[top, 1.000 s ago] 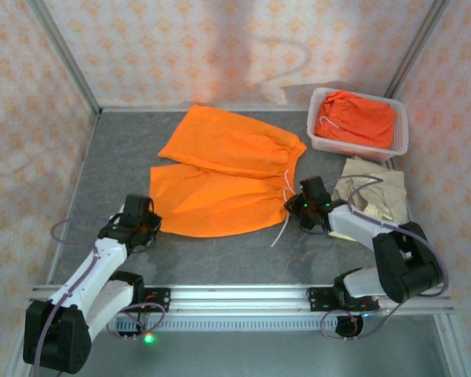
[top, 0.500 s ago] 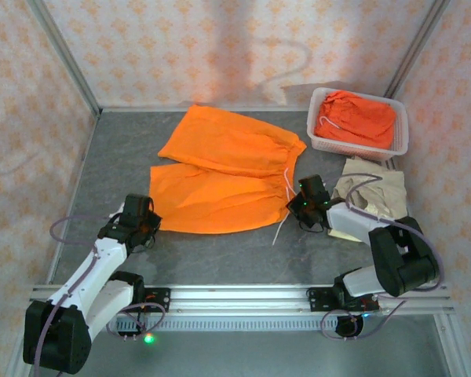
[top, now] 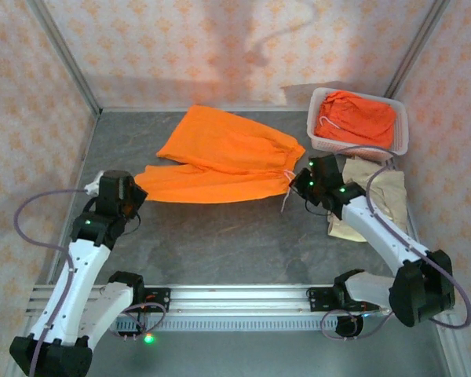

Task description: Fold and stack the shorts

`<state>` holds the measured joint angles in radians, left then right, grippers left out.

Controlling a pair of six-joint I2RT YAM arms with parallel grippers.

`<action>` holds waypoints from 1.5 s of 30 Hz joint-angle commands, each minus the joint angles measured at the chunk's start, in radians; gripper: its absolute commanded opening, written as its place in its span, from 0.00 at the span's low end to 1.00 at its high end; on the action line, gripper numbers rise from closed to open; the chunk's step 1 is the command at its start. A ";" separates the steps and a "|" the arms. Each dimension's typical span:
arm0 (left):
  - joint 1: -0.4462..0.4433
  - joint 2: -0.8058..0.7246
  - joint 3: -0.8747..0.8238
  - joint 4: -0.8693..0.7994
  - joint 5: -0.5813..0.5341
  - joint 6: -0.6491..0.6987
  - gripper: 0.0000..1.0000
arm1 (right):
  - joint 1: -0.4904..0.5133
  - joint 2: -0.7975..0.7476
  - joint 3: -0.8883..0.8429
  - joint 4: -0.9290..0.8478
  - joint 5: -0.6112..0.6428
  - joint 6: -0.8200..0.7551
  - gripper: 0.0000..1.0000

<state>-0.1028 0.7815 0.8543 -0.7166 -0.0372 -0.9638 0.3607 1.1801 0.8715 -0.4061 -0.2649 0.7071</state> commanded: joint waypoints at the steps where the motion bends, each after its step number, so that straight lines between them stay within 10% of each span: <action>1: 0.011 -0.001 0.129 -0.103 -0.081 0.087 0.00 | -0.007 -0.040 0.088 -0.135 -0.022 -0.073 0.00; 17: 0.011 0.133 0.494 -0.181 -0.046 0.199 0.00 | -0.004 -0.166 0.172 -0.290 -0.039 -0.086 0.00; 45: 0.011 0.894 0.777 0.033 0.021 0.205 0.00 | -0.108 0.273 0.198 -0.104 0.031 -0.074 0.00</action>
<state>-0.1020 1.6306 1.5623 -0.7128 -0.0162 -0.7780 0.2775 1.4178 1.0313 -0.5365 -0.2554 0.6411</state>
